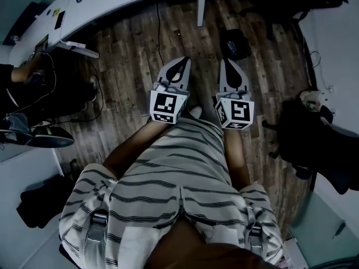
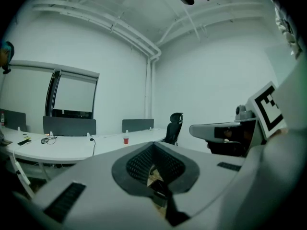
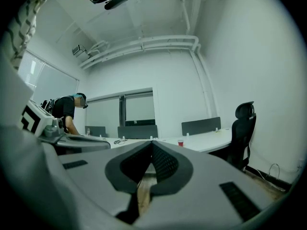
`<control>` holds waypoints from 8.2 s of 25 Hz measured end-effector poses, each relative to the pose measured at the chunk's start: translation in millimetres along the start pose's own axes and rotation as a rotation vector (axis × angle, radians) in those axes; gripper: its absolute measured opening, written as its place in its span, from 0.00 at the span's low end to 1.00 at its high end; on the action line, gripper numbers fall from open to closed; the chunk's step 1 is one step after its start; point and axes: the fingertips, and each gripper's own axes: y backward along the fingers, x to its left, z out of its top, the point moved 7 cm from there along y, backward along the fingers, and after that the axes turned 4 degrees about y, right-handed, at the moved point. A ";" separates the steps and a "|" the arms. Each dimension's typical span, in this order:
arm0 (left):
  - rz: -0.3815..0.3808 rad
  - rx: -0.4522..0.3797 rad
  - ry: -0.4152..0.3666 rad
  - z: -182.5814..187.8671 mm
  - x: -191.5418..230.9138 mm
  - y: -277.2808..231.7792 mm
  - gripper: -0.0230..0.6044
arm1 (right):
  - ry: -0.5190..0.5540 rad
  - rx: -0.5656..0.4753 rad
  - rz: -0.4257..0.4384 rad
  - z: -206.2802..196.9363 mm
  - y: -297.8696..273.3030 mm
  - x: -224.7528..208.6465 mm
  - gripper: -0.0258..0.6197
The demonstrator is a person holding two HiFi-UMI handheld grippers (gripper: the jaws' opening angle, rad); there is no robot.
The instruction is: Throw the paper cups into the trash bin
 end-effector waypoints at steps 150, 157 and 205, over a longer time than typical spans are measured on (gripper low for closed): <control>0.034 0.288 0.021 -85.3 305.3 -748.6 0.51 | -0.067 0.282 -0.319 -66.1 -421.6 -223.7 0.05; -0.004 0.258 0.001 -55.4 290.1 -735.5 0.51 | -0.051 0.264 -0.354 -50.1 -409.6 -222.6 0.05; -0.326 0.181 0.023 57.3 167.8 -584.3 0.51 | 0.002 0.113 -0.621 30.5 -308.5 -226.9 0.05</control>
